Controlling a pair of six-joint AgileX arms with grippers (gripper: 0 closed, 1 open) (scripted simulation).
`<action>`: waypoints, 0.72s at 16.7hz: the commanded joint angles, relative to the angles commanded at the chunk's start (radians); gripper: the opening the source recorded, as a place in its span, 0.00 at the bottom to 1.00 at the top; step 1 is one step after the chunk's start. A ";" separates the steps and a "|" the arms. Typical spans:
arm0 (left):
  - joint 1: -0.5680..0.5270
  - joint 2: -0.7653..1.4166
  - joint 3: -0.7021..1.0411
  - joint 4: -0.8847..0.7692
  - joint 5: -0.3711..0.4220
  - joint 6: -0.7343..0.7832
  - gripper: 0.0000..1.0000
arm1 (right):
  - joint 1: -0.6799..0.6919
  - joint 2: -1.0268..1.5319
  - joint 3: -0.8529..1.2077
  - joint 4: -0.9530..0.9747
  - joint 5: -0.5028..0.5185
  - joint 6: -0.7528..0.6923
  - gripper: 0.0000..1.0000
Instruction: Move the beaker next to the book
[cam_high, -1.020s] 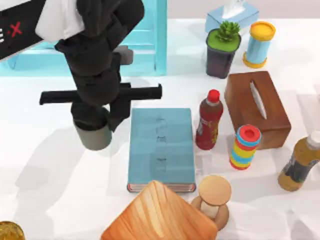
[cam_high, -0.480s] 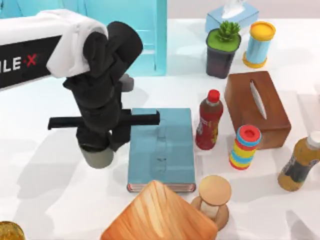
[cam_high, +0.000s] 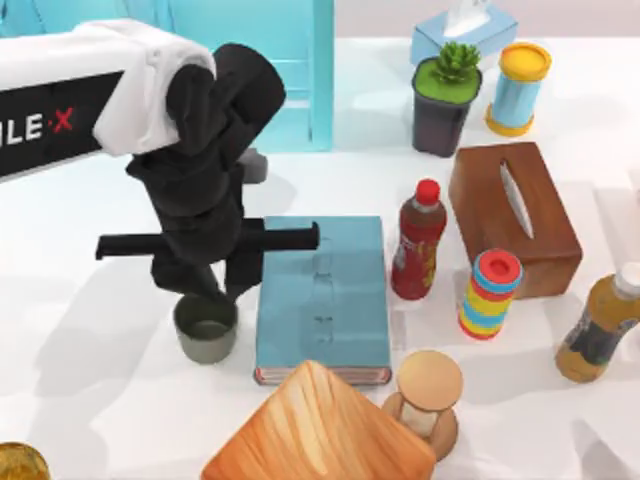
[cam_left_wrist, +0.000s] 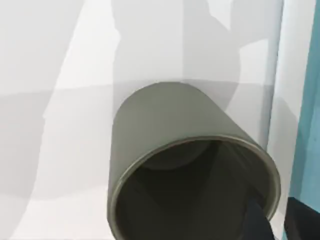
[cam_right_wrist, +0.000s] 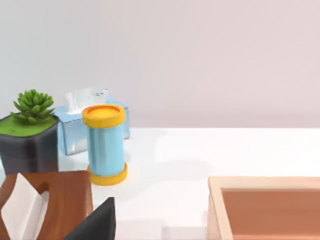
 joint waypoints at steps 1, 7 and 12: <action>0.000 0.000 0.000 0.000 0.000 0.000 0.45 | 0.000 0.000 0.000 0.000 0.000 0.000 1.00; 0.000 0.000 0.000 0.000 0.000 0.000 0.90 | 0.000 0.000 0.000 0.000 0.000 0.000 1.00; 0.000 0.000 0.000 0.000 0.000 0.000 1.00 | 0.000 0.000 0.000 0.000 0.000 0.000 1.00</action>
